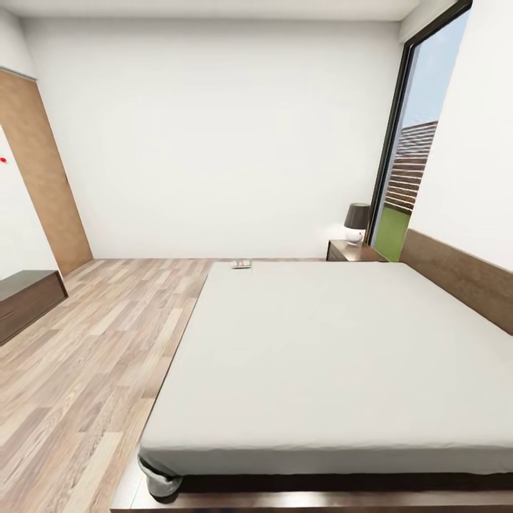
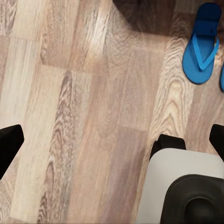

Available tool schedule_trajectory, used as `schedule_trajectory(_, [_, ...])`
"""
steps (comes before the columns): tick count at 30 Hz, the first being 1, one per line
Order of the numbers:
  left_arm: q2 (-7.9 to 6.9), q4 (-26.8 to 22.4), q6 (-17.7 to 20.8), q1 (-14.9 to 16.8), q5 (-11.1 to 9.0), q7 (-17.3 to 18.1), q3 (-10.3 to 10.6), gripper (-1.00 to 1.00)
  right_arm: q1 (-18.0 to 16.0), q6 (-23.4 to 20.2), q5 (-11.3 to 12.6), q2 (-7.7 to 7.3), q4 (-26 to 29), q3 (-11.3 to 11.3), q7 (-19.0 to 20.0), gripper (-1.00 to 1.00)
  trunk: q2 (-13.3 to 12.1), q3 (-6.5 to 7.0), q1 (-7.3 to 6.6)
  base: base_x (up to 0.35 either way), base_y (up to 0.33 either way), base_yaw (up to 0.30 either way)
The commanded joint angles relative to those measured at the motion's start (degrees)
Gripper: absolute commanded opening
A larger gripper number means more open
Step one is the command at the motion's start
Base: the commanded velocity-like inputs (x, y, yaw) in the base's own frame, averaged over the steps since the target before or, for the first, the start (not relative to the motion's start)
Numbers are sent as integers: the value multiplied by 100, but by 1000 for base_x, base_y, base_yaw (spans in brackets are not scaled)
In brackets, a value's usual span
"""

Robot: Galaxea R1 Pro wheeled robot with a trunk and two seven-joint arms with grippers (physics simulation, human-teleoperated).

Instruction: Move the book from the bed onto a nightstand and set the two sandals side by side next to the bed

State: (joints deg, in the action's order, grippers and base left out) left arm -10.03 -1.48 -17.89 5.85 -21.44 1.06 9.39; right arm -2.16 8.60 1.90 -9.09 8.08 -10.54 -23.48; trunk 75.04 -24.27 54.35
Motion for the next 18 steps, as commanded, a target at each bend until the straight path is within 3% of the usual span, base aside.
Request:
schedule_trajectory(1, [0, 5, -18, 4, -59, 3, 48, 100, -4, 37, 32, 23, -15, -31, 6, 100, -38, 13, -23, 0, 0, 0])
schedule_trajectory(8, [0, 7, -20, 4, -56, -14, 46, 100, -4, 25, 55, 182, -135, -48, 8, 100, -319, 138, -177, 0, 0, 0])
schedule_trajectory(18, [6, 6, -21, 4, -49, -24, 70, 100, -4, 20, 67, 563, -563, -55, 10, 100, -720, 318, -396, 0, 0, 0])
